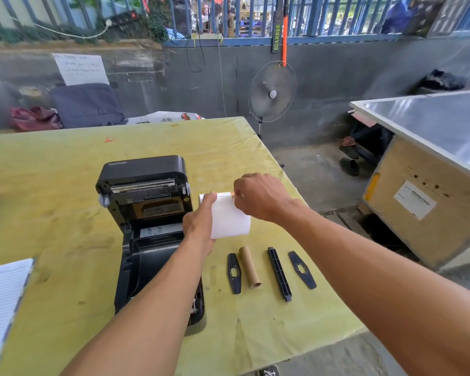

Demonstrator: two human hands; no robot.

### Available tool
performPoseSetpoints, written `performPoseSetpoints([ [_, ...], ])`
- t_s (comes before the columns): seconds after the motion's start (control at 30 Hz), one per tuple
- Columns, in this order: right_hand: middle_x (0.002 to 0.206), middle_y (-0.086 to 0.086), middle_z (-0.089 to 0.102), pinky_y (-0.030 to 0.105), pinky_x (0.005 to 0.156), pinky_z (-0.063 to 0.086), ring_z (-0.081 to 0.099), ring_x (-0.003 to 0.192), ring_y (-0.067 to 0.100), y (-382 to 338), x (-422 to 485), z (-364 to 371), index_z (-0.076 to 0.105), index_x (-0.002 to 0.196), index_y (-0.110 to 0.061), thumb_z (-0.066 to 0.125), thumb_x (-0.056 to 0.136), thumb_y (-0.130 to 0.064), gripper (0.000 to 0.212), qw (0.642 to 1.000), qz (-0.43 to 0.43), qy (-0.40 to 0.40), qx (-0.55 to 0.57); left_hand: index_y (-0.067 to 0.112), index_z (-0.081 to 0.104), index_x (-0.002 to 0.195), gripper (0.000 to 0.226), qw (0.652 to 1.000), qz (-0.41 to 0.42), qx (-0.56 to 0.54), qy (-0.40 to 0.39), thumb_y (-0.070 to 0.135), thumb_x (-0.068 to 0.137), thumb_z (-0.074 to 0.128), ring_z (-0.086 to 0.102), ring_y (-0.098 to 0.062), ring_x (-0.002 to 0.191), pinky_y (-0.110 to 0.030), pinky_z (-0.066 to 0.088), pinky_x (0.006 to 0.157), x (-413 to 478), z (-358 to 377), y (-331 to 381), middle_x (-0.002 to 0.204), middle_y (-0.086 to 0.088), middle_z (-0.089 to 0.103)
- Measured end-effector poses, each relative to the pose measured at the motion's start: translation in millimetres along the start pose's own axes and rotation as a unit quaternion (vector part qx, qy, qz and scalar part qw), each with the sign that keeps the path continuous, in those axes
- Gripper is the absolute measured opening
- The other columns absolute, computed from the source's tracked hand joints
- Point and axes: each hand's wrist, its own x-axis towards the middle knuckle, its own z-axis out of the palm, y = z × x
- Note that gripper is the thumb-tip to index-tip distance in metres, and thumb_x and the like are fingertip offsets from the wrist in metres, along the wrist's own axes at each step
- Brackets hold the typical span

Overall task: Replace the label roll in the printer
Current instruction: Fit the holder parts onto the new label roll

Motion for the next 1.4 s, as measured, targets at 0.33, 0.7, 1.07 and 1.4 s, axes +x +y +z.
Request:
performPoseSetpoints([
  [0.33,0.09,0.009,0.071,0.039,0.065,0.053,0.066,0.082,0.039,48,43,23,0.068,0.089,-0.008,0.056,0.077,-0.014,0.017,0.997,0.041,-0.044,0.051,0.012,0.053,0.079,0.031,0.999,-0.015,-0.008,0.033,0.033,0.074,0.076,0.062,-0.028,0.077,-0.044,0.055,0.082,30,24,-14,0.087,-0.009,0.062],
  [0.7,0.085,0.011,0.071,0.033,0.056,0.045,0.065,0.076,0.038,96,96,52,0.067,0.085,-0.007,0.056,0.078,-0.01,0.013,0.993,0.048,-0.066,0.084,0.012,0.065,0.075,0.037,0.998,-0.022,0.012,0.063,0.043,0.058,0.074,0.063,-0.029,0.077,-0.038,0.051,0.073,67,49,-24,0.084,-0.009,0.067],
  [1.07,0.096,0.014,0.064,0.033,0.059,0.038,0.054,0.07,0.037,145,105,91,0.066,0.094,-0.004,0.049,0.092,-0.011,0.019,0.997,0.029,-0.069,-0.026,0.012,0.058,0.077,0.031,0.991,-0.035,-0.012,0.13,0.038,0.073,0.074,0.06,-0.029,0.08,-0.037,0.046,0.072,103,65,-26,0.088,-0.008,0.061],
  [1.4,0.087,0.007,0.047,0.035,0.055,0.038,0.034,0.052,0.017,146,43,147,0.044,0.077,-0.011,0.046,0.096,-0.004,0.02,0.976,-0.02,-0.212,-0.053,0.014,0.057,0.081,0.027,0.99,-0.045,-0.034,0.131,0.036,0.075,0.072,0.062,-0.027,0.075,-0.038,0.048,0.072,114,78,-23,0.086,-0.006,0.063],
])
